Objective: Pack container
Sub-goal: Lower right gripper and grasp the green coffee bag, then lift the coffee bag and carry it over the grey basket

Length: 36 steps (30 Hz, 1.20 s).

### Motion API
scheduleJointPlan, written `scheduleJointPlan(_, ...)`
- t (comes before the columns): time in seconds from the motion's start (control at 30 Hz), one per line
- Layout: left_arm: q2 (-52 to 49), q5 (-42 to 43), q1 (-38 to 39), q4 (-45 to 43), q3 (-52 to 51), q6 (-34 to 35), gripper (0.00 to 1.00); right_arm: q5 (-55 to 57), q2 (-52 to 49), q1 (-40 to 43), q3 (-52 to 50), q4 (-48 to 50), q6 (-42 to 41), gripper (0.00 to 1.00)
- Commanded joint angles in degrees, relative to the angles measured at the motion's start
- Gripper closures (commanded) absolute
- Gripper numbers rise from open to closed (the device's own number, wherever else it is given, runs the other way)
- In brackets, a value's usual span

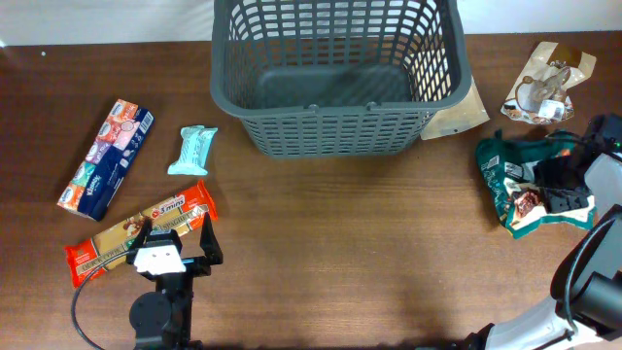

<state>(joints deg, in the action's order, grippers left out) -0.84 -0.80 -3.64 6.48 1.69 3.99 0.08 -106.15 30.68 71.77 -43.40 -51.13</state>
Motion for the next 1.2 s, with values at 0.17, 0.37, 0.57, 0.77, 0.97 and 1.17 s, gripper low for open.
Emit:
scheduleJointPlan(0.17,0.5,0.6,0.1,0.0,-0.3,-1.0,0.01,-0.1,-1.3,-0.4,-3.7,-0.9,0.3,0.96)
scheduleJointPlan(0.37,0.5,0.6,0.1,0.0,-0.3,-1.0,0.01,0.5,-1.3,-1.4,-3.7,-0.2,5.4,0.96)
scheduleJointPlan(0.57,0.5,0.6,0.1,0.0,-0.3,-1.0,0.01,0.6,-0.6,-2.7,-3.1,0.4,8.8,0.96)
scheduleJointPlan(0.77,0.5,0.6,0.1,0.0,-0.3,-1.0,0.01,0.5,4.0,-3.0,2.0,-0.5,13.1,0.96)
scheduleJointPlan(0.97,0.5,0.6,0.1,0.0,-0.3,-1.0,0.01,0.5,10.4,-3.0,7.9,-2.3,15.0,0.96)
scheduleJointPlan(1.17,0.5,0.6,0.1,0.0,-0.3,-1.0,0.01,0.5,16.9,-3.0,10.1,-2.9,16.7,0.96)
